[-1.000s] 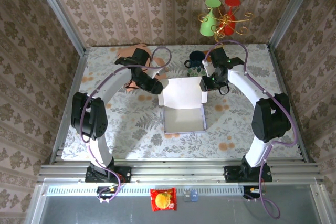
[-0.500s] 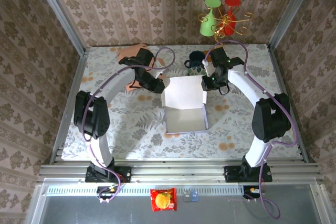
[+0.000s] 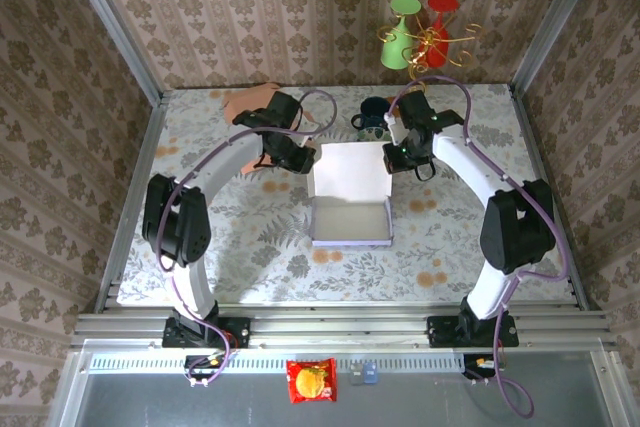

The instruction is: Fold the paper box

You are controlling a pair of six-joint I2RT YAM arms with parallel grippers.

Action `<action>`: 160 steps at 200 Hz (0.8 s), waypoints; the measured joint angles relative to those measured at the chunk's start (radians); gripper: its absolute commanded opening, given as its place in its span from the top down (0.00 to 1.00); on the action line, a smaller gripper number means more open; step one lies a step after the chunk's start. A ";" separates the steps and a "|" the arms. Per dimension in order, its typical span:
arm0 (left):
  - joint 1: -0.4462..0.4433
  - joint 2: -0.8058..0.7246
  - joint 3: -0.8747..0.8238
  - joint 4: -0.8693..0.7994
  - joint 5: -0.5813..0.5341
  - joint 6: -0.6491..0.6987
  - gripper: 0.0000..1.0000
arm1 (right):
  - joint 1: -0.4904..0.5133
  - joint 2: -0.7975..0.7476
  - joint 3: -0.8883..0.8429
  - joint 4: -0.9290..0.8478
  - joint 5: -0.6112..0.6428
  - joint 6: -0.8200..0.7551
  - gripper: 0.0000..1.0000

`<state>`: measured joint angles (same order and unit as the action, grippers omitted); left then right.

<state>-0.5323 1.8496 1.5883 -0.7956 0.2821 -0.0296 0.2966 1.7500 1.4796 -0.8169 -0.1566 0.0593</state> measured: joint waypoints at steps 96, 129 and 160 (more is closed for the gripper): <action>0.072 -0.175 -0.116 0.189 -0.159 -0.225 1.00 | 0.125 -0.051 -0.002 0.225 0.093 0.192 1.00; 0.145 -0.175 -0.184 0.313 -0.128 -0.279 1.00 | 0.148 0.040 0.037 0.328 0.094 0.257 1.00; 0.184 -0.176 -0.238 0.410 -0.113 -0.312 1.00 | 0.161 0.128 0.092 0.386 0.106 0.298 1.00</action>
<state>-0.3481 1.6737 1.3506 -0.3851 0.1696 -0.3416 0.4576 1.8782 1.5711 -0.4305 -0.0505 0.3569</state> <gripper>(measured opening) 0.051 0.066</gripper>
